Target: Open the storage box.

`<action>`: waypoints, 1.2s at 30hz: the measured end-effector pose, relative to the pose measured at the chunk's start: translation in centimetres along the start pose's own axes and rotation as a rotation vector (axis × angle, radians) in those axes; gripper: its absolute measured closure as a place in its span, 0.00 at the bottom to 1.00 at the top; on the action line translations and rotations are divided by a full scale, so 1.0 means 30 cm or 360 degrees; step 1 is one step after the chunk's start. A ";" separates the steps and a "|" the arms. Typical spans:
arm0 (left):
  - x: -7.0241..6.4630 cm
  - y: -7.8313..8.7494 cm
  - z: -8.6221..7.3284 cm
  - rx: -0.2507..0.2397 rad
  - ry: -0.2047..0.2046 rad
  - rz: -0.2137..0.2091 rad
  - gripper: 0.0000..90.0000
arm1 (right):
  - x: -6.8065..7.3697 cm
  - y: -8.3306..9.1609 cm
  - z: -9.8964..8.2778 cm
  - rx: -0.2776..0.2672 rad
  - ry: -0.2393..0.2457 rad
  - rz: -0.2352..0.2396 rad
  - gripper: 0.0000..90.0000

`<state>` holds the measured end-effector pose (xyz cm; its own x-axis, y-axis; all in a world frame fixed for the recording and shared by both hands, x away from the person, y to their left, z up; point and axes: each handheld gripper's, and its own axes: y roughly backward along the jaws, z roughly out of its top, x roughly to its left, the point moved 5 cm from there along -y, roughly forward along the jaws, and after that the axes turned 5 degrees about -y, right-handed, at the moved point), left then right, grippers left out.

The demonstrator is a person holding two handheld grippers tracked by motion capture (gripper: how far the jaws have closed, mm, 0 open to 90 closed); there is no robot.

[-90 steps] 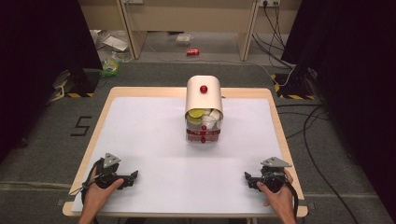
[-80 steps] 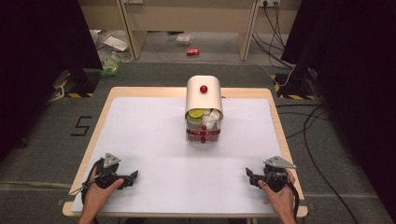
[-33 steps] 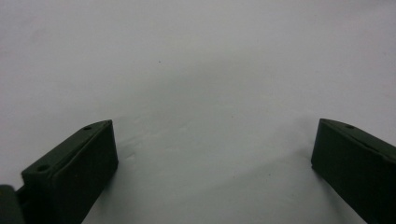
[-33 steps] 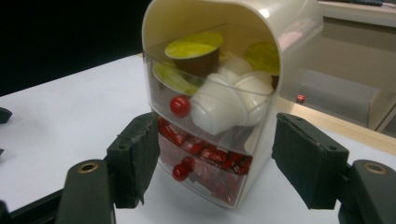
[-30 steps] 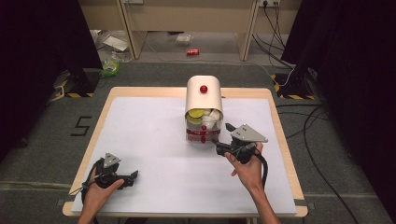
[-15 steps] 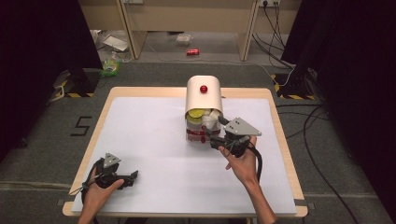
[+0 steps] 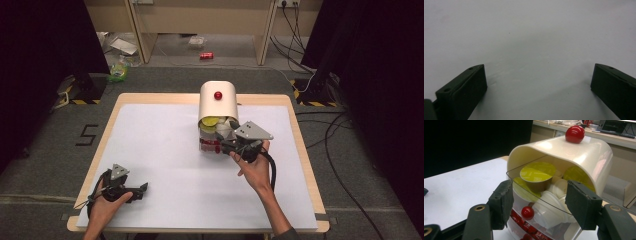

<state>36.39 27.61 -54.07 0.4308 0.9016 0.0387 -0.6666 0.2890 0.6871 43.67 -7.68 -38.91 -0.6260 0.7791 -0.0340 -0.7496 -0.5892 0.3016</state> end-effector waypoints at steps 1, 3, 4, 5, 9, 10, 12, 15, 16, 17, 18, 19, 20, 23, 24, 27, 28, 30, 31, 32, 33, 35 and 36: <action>0.000 0.000 0.000 0.0000 0.0001 0.0000 0.00 | -0.002 -0.004 0.000 -0.0005 0.0009 0.0000 0.44; 0.000 0.000 0.000 0.0000 0.0000 0.0000 0.00 | -0.003 -0.011 -0.003 0.0006 -0.0006 -0.0004 0.44; 0.000 0.000 0.000 0.0000 0.0000 0.0000 0.00 | -0.005 -0.015 -0.005 0.0009 -0.0002 -0.0004 0.44; 0.000 0.000 0.000 0.0000 0.0000 0.0000 0.00 | -0.005 -0.020 -0.006 0.0010 -0.0004 -0.0002 0.44; 0.000 0.000 0.000 0.0000 0.0000 0.0000 0.00 | -0.006 -0.037 -0.016 0.0028 -0.0012 0.0010 0.45; 0.000 0.000 0.000 -0.0001 0.0001 0.0000 0.00 | -0.007 -0.040 -0.019 0.0035 -0.0007 0.0013 0.45; 0.000 0.000 0.000 0.0000 0.0000 -0.0001 0.00 | -0.006 -0.047 -0.023 0.0049 -0.0001 0.0019 0.45; 0.000 0.000 0.000 0.0001 0.0000 -0.0001 0.00 | -0.007 -0.053 -0.028 0.0057 0.0005 0.0023 0.45; 0.000 0.000 0.000 -0.0001 0.0001 -0.0001 0.00 | -0.007 -0.054 -0.029 0.0059 0.0000 0.0026 0.45; 0.000 0.000 0.000 0.0000 0.0000 0.0000 0.00 | -0.007 -0.055 -0.030 0.0057 -0.0002 0.0031 0.45; 0.000 0.000 0.000 0.0000 0.0000 0.0000 0.00 | -0.007 -0.055 -0.030 0.0057 -0.0002 0.0031 0.45; 0.000 0.000 0.000 0.0000 0.0000 0.0000 0.00 | -0.005 -0.055 -0.031 0.0053 0.0009 0.0034 0.45; 0.000 0.000 0.000 -0.0001 0.0001 0.0000 0.00 | -0.004 -0.055 -0.031 0.0056 0.0011 0.0037 0.45; 0.000 0.000 0.000 0.0000 0.0000 -0.0001 0.00 | -0.004 -0.054 -0.031 0.0067 0.0015 0.0046 0.46; 0.000 0.000 0.000 0.0000 0.0000 0.0000 0.00 | -0.005 -0.051 -0.032 0.0073 0.0016 0.0051 0.46; 0.000 0.000 0.000 0.0000 -0.0001 -0.0001 0.00 | -0.005 -0.051 -0.031 0.0076 0.0021 0.0055 0.46; 0.000 0.000 0.000 0.0000 0.0000 -0.0001 0.00 | -0.004 -0.050 -0.032 0.0084 0.0028 0.0056 0.46; 0.000 0.000 0.000 0.0000 0.0000 -0.0001 0.00 | -0.001 -0.046 -0.031 0.0089 0.0030 0.0071 0.46; 0.000 0.000 0.000 0.0000 0.0001 0.0000 0.00 | 0.002 -0.043 -0.030 0.0095 0.0021 0.0081 0.46; 0.000 0.000 0.000 0.0000 0.0000 -0.0001 0.00 | 0.004 -0.041 -0.029 0.0102 0.0035 0.0084 0.46; 0.000 0.000 0.000 0.0000 0.0000 -0.0001 0.00 | 0.004 -0.041 -0.029 0.0102 0.0035 0.0084 0.46; 0.000 0.000 0.000 0.0000 0.0000 -0.0001 0.00 | 0.006 -0.040 -0.028 0.0109 0.0067 0.0079 0.46; 0.000 0.000 0.000 0.0000 0.0000 -0.0001 0.00 | 0.006 -0.039 -0.028 0.0111 0.0071 0.0079 0.46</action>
<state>36.38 27.61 -54.08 0.4309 0.9016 0.0382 -0.6666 0.2894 0.6870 44.26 -7.02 -40.08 -0.6722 0.7379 -0.0595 -0.7015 -0.6093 0.3697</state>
